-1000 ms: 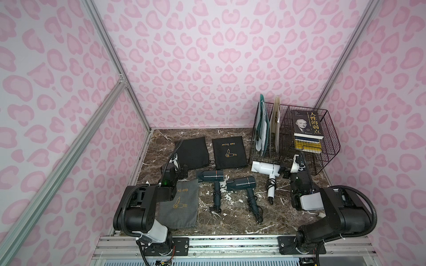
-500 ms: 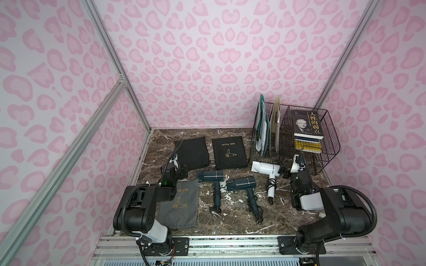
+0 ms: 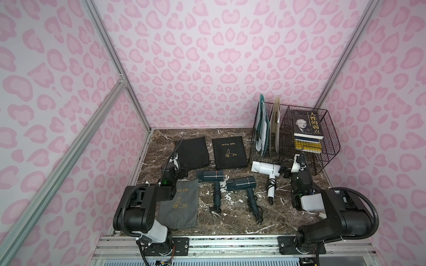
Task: Pack away hair dryers
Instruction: Pick up the hair dryer from the center of the board.
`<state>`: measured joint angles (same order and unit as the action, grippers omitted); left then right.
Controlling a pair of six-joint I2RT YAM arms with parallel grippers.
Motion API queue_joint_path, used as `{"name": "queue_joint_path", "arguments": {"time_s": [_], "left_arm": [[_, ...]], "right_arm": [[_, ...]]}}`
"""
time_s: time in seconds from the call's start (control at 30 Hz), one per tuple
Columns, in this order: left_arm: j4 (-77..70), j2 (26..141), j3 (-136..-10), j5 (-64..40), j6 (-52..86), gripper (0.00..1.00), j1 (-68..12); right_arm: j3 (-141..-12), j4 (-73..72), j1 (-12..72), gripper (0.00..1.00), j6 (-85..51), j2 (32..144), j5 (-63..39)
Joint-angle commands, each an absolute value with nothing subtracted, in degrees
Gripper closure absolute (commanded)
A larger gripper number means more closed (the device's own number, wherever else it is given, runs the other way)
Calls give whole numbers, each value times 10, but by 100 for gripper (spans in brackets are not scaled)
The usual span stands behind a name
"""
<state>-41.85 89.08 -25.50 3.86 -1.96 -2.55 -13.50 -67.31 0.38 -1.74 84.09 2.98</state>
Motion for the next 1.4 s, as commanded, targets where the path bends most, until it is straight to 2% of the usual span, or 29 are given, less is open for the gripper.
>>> {"name": "queue_joint_path", "arguments": {"time_s": [0.0,0.13,0.23,0.37,0.47,0.6,0.73,0.87,1.0,1.2,1.37], "left_arm": [[-428,884,-262,29,-23,1,-24],[-217,845,-369,54,-13,1,-23],[-89,826,-443,49,-36,1,-24],[57,787,-514,79,-35,1,-23],[148,755,-553,82,-32,1,-24],[272,726,-619,85,-43,1,-22],[375,711,-695,87,-36,1,-20],[474,724,-784,85,-5,1,-11],[550,757,-876,53,13,1,2],[587,779,-939,39,13,1,16],[602,781,-951,9,0,1,29]], "right_arm": [[-146,-621,7,0,-12,802,37],[-151,-534,28,0,-17,746,68],[-150,-489,87,0,-19,700,126],[-202,-333,187,0,-30,634,176],[-234,-246,224,0,-54,579,201],[-330,-75,225,0,-128,522,196],[-418,55,239,0,-193,499,138],[-490,142,320,0,-255,549,111],[-559,182,449,0,-302,621,159],[-620,186,544,1,-384,727,123],[-662,222,584,5,-439,811,68]]}}
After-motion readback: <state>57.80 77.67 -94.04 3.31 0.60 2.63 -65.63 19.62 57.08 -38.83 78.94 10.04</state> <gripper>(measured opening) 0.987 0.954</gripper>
